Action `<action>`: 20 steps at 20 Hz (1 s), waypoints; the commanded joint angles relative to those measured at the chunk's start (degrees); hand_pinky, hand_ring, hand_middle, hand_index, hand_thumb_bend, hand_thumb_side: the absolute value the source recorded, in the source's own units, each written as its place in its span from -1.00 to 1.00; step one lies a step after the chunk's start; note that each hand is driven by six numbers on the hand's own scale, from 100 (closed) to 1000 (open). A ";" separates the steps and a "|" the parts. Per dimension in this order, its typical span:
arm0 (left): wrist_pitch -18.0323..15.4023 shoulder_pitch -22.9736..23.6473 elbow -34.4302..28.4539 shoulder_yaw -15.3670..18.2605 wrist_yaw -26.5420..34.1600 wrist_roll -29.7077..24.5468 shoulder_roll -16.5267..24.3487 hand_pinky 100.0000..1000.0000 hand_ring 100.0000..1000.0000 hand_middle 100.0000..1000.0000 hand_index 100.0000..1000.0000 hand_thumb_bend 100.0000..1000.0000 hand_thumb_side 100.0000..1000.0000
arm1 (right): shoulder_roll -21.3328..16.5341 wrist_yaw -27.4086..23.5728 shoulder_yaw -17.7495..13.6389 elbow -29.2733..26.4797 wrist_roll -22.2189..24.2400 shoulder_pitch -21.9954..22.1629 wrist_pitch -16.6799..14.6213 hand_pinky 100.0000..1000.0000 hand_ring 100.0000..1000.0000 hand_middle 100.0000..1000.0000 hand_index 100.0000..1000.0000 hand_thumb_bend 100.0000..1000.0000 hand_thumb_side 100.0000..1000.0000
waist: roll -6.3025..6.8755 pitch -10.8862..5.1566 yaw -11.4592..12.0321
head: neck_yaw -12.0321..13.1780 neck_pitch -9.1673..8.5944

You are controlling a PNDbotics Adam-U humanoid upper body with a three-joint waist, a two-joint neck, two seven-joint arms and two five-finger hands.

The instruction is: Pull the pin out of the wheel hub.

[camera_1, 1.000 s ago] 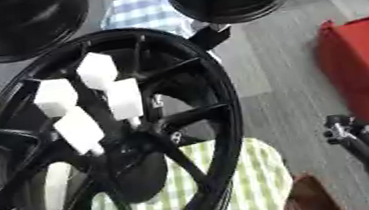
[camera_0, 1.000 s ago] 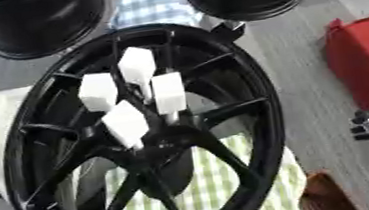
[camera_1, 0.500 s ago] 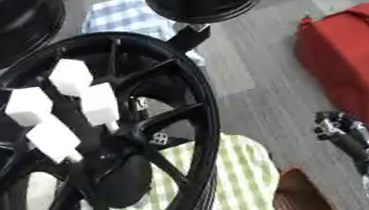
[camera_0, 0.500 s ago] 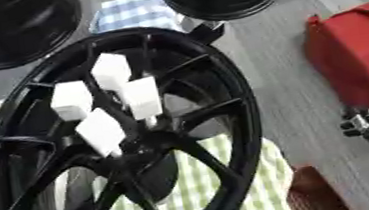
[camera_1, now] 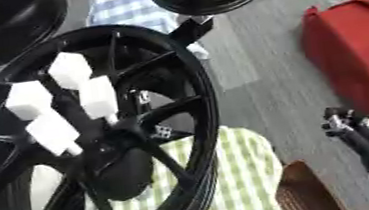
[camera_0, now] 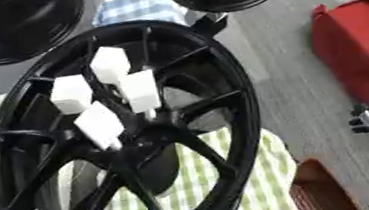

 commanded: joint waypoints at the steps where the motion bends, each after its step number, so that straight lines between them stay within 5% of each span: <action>1: 2.15 -1.73 -4.14 -3.51 -0.94 -2.93 6.56 0.60 0.90 0.45 0.50 0.29 -0.28 | -2.24 0.29 -0.61 -1.14 -0.39 0.15 -0.10 0.25 0.24 0.23 0.39 -0.78 -0.03 | 0.02 -1.32 0.17 | 0.99 0.40; 5: 3.25 -5.20 -5.26 -9.80 -0.93 -6.97 13.13 0.61 0.92 0.49 0.57 0.35 -0.23 | -2.60 0.54 -0.62 -1.17 -0.49 0.44 -0.06 0.25 0.24 0.23 0.39 -0.78 -0.04 | 0.42 -1.45 0.21 | 2.00 0.50; 10: -0.44 -10.56 -4.38 -17.59 -4.62 -11.81 20.99 0.61 0.87 0.50 0.61 0.43 -0.18 | -2.83 0.96 -0.61 -1.26 -0.56 0.69 -0.07 0.25 0.24 0.23 0.39 -0.78 -0.04 | 0.63 -1.44 0.16 | 2.01 0.29; 11: -1.56 -11.03 -4.10 -17.58 -4.63 -15.17 24.79 0.61 0.87 0.50 0.61 0.43 -0.18 | -2.65 0.99 -0.51 -1.30 -0.50 0.60 -0.07 0.25 0.24 0.23 0.39 -0.78 -0.04 | 0.38 -1.39 -0.07 | 2.29 0.25; 14: -6.84 -15.27 -6.44 -15.89 -1.53 -38.22 33.67 0.61 0.84 0.50 0.63 0.43 -0.21 | -2.46 1.31 -0.21 -1.53 -0.22 0.47 -0.03 0.25 0.24 0.23 0.39 -0.78 -0.04 | 0.23 -1.27 -0.67 | 2.54 0.16; 17: -9.81 -19.69 -6.39 -16.34 1.38 -53.70 35.23 0.61 0.85 0.50 0.63 0.36 -0.24 | -2.52 1.64 -0.18 -1.67 -0.19 0.65 -0.01 0.25 0.24 0.23 0.39 -0.78 -0.03 | 0.29 -1.28 -0.61 | 2.37 0.05; 20: -10.93 -22.17 -6.40 -18.23 3.02 -60.57 35.19 0.60 0.81 0.44 0.63 0.34 -0.23 | -2.57 1.81 -0.12 -1.73 -0.18 0.66 0.03 0.25 0.24 0.23 0.39 -0.78 -0.03 | 0.35 -1.27 -0.69 | 2.26 -0.16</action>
